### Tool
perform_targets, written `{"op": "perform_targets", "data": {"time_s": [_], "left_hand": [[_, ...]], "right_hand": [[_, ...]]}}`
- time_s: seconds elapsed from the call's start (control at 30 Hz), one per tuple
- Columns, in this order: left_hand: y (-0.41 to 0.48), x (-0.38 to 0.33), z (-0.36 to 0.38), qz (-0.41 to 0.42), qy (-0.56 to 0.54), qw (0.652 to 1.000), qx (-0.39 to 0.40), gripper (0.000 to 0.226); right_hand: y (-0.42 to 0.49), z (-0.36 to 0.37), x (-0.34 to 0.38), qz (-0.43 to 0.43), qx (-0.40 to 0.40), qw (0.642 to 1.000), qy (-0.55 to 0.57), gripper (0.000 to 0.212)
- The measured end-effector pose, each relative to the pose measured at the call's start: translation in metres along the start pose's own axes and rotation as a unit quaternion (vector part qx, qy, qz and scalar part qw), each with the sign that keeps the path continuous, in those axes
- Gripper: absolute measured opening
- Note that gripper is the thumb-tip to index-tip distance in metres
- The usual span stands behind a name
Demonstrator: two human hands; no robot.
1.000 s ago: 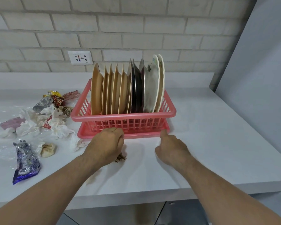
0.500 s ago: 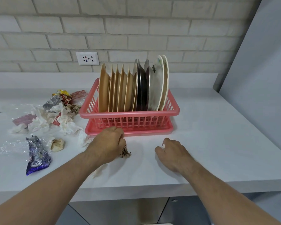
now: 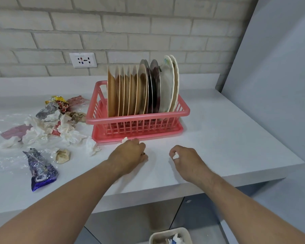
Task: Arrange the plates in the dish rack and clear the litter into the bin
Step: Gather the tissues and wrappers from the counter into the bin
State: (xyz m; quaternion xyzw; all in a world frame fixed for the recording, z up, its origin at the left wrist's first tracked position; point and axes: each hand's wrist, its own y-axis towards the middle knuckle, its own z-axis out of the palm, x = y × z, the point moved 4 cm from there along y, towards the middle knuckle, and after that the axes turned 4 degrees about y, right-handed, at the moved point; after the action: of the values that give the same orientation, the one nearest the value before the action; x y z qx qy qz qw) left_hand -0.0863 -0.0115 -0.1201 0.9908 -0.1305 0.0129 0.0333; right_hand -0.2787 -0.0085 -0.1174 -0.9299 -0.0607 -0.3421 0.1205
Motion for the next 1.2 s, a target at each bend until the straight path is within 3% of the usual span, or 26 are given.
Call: {"op": "perform_targets", "data": {"time_s": [0.13,0.2,0.37,0.5,0.63,0.7,0.8,0.93,1.2], "left_hand": [[-0.001,0.004,-0.028,-0.001,-0.097,0.992,-0.075,0.026],[-0.005,0.011,-0.044,-0.009,-0.141,0.985,-0.104,0.028],[-0.029,0.035,-0.073,-0.056,-0.296,0.943,-0.141,0.037],[-0.049,0.045,-0.068,-0.062,-0.32,0.935,-0.143,0.034],[-0.069,0.027,-0.053,-0.05,-0.367,0.924,-0.089,0.017],[-0.079,0.007,-0.041,-0.027,-0.355,0.933,-0.052,0.005],[-0.094,-0.028,-0.014,0.044,-0.308,0.95,-0.036,0.017],[-0.112,-0.071,0.044,0.128,-0.267,0.955,0.028,0.023],[-0.132,-0.133,0.199,0.061,-0.294,0.938,0.174,0.004]], "right_hand": [[-0.018,0.001,0.011,-0.007,-0.036,0.999,-0.039,0.05],[-0.028,0.002,0.021,-0.023,-0.062,0.997,-0.04,0.058],[-0.035,0.021,0.04,-0.029,-0.049,0.998,-0.037,0.051],[-0.048,0.04,0.043,-0.023,-0.027,0.999,-0.009,0.032],[-0.074,0.051,0.027,-0.027,-0.008,0.998,0.052,0.023],[-0.089,0.054,0.014,-0.028,-0.009,0.998,0.052,0.03],[-0.107,0.061,-0.02,-0.009,-0.027,0.998,0.064,0.037],[-0.123,0.08,-0.083,0.069,-0.009,0.993,0.1,0.029],[-0.131,0.146,-0.239,0.172,0.062,0.979,0.088,0.028]]}}
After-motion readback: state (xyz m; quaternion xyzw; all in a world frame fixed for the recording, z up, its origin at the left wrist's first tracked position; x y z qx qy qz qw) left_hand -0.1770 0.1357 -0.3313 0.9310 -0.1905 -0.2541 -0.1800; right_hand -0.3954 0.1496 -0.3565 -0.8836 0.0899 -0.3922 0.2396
